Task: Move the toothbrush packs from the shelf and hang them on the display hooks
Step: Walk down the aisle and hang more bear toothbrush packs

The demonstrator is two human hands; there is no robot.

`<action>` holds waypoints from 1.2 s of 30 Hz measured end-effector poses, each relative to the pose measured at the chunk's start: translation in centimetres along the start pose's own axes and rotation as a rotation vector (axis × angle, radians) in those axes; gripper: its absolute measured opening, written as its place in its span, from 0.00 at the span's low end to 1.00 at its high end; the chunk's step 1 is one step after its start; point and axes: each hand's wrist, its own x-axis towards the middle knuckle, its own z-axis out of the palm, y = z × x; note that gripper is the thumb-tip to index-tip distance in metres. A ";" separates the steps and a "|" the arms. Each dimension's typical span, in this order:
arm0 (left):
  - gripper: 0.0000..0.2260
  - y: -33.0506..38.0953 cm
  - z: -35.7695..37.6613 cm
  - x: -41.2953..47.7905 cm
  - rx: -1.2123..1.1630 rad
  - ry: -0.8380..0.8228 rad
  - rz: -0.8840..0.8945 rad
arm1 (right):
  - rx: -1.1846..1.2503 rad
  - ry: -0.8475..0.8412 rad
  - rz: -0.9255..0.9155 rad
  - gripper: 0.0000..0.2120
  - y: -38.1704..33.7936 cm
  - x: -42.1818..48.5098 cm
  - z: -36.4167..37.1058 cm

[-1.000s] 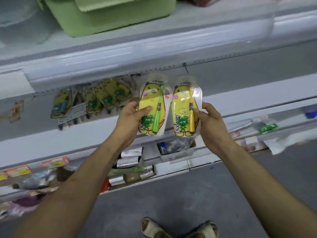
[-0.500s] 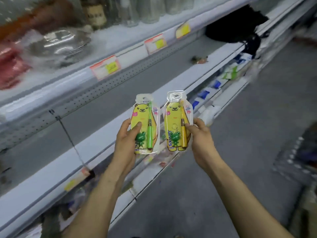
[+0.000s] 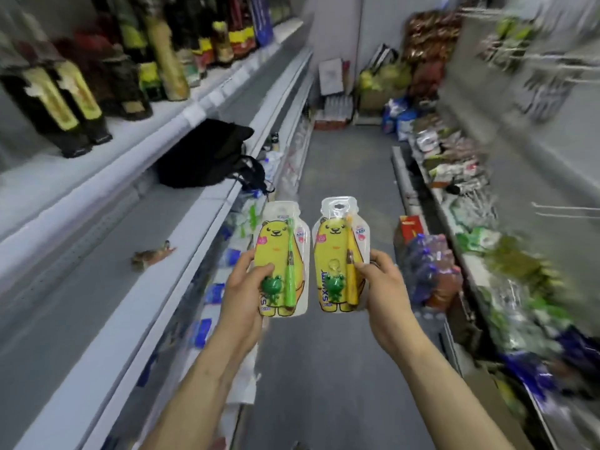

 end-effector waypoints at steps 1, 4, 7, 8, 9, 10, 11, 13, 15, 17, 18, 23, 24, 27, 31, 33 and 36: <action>0.16 0.6 1.7 3.0 0.021 -0.036 0.001 | 0.001 0.055 -0.016 0.08 -1.0 2.3 -0.1; 0.15 3.7 7.5 10.7 0.058 -0.163 0.041 | 0.047 0.113 -0.091 0.07 -5.2 8.7 -0.3; 0.13 5.6 13.8 18.0 0.108 -0.279 0.042 | 0.058 0.223 -0.148 0.07 -9.3 15.1 -1.7; 0.12 6.0 15.9 19.9 0.123 -0.312 0.044 | 0.060 0.264 -0.176 0.08 -10.5 16.9 -2.4; 0.12 6.2 18.0 21.9 0.126 -0.351 0.043 | 0.069 0.305 -0.199 0.08 -11.7 18.6 -3.2; 0.11 6.5 20.1 23.8 0.131 -0.388 0.041 | 0.068 0.341 -0.221 0.08 -12.9 20.4 -4.0; 0.11 6.6 22.2 25.8 0.136 -0.421 0.040 | 0.067 0.369 -0.237 0.08 -14.0 22.2 -4.9; 0.11 6.9 26.7 29.7 0.134 -0.484 0.045 | 0.102 0.408 -0.264 0.09 -16.2 25.7 -6.5; 0.10 6.9 31.3 33.7 0.117 -0.538 0.052 | 0.116 0.449 -0.302 0.09 -18.0 29.9 -8.5; 0.10 7.0 35.9 37.3 0.107 -0.582 0.066 | 0.110 0.489 -0.332 0.09 -19.9 34.1 -10.3; 0.10 7.0 38.0 38.9 0.107 -0.599 0.064 | 0.109 0.512 -0.339 0.08 -20.9 36.0 -11.2; 0.10 7.9 48.6 46.5 0.114 -0.716 0.058 | 0.076 0.572 -0.414 0.08 -26.8 44.5 -14.0; 0.10 8.1 50.8 48.1 0.119 -0.733 0.066 | 0.069 0.601 -0.421 0.08 -27.9 46.1 -14.7; 0.11 8.2 56.5 52.0 0.097 -0.813 0.047 | 0.061 0.676 -0.426 0.08 -30.0 50.0 -16.9; 0.12 7.3 63.9 56.6 0.069 -0.925 -0.005 | 0.064 0.808 -0.445 0.08 -32.4 54.8 -19.6; 0.12 6.6 67.4 58.8 0.065 -0.995 -0.033 | 0.046 0.903 -0.472 0.07 -33.4 56.8 -20.8; 0.11 6.1 71.5 61.2 0.083 -1.098 -0.072 | 0.061 1.031 -0.475 0.08 -34.6 58.9 -21.5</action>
